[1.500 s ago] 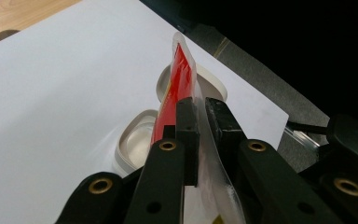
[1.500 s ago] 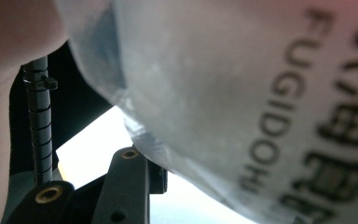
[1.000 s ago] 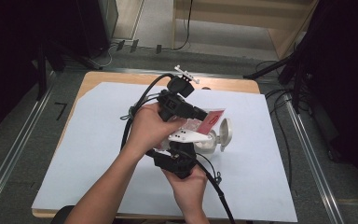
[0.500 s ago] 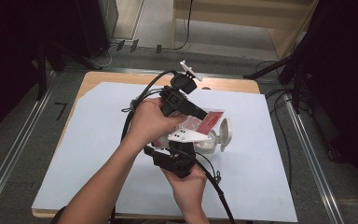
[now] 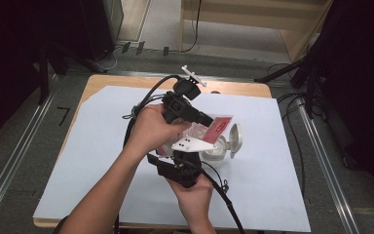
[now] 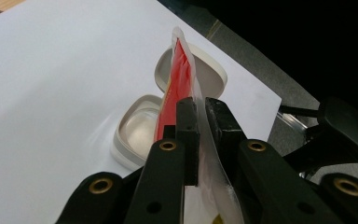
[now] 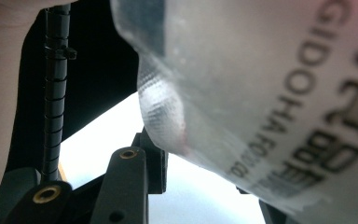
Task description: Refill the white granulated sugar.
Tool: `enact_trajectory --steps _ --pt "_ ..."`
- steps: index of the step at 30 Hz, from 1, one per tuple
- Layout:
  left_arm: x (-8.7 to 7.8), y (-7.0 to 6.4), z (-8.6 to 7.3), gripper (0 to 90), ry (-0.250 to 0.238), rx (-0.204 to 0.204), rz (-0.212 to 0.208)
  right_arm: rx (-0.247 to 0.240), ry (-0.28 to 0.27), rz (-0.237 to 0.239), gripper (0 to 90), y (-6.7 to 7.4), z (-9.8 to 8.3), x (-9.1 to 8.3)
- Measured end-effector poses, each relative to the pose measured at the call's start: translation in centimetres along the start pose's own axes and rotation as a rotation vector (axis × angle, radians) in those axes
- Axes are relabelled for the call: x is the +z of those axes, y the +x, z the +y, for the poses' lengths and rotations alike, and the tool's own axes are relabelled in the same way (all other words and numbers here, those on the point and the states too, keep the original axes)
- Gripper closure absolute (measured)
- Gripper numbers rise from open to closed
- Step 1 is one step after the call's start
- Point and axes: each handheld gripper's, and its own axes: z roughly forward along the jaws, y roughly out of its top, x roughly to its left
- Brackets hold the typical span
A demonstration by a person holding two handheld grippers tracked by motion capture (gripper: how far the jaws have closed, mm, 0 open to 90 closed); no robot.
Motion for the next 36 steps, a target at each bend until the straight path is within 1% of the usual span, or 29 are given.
enact_trajectory --steps 3,4,6,7,9,10,13,16,17,22,25,26,27,28,33,34,35,36 --pt "-0.2 0.3 -0.4 84.4 -0.018 -0.002 -0.016 -0.013 -0.005 0.005 61.0 0.1 -0.2 0.3" --pt "-0.2 0.5 -0.6 84.5 -0.026 -0.008 -0.025 -0.015 -0.007 0.004 60.9 0.2 -0.3 0.4" --pt "-0.3 0.8 -0.8 84.5 -0.033 -0.021 -0.027 -0.024 -0.007 0.000 61.4 0.2 -0.5 0.5" --pt "-0.5 0.9 -0.9 84.7 -0.029 -0.016 -0.022 -0.023 -0.008 0.002 61.8 0.2 -0.6 0.6" --pt "-0.5 0.9 -1.0 84.7 -0.030 -0.019 -0.027 -0.025 -0.001 0.003 62.0 0.2 -0.7 0.7" --pt "-0.6 0.9 -1.1 84.7 -0.023 -0.014 -0.024 -0.025 -0.003 0.002 62.1 0.2 -0.7 0.8" --pt "-0.6 0.8 -1.2 84.8 -0.030 -0.014 -0.030 -0.033 -0.002 -0.002 62.1 0.3 -0.9 0.9" --pt "-0.7 0.8 -1.4 85.2 -0.022 -0.008 -0.023 -0.036 0.001 -0.003 62.2 0.3 -1.0 1.0" --pt "-0.8 0.8 -1.4 85.2 -0.012 0.001 -0.023 -0.036 0.003 -0.001 62.2 0.3 -1.1 1.0" --pt "-1.0 0.7 -1.7 85.4 -0.001 0.007 -0.019 -0.031 0.014 0.009 62.1 0.3 -1.3 1.1" --pt "-1.1 0.8 -1.9 85.1 0.000 0.014 -0.021 -0.044 0.017 0.007 61.3 0.4 -1.5 1.3" --pt "-1.1 0.8 -2.0 85.0 -0.003 0.008 -0.023 -0.045 0.019 0.008 61.2 0.4 -1.6 1.3" --pt "-1.2 0.9 -2.1 84.9 -0.002 0.011 -0.023 -0.049 0.018 0.009 61.0 0.4 -1.7 1.4" --pt "-1.3 0.9 -2.1 84.8 0.008 0.010 -0.020 -0.051 0.019 0.010 60.8 0.4 -1.7 1.4" --pt "-1.5 1.0 -2.6 84.4 0.031 0.025 -0.002 -0.030 0.030 0.033 60.7 0.3 -2.2 1.7" --pt "-1.6 0.9 -2.6 84.5 0.033 0.034 0.005 -0.034 0.033 0.032 60.7 0.3 -2.3 1.7" --pt "-1.5 1.0 -2.7 84.6 0.025 0.033 -0.003 -0.035 0.037 0.032 60.6 0.3 -2.3 1.8" --pt "-1.6 1.0 -2.8 84.7 0.028 0.038 0.000 -0.036 0.039 0.031 60.6 0.3 -2.4 1.8"
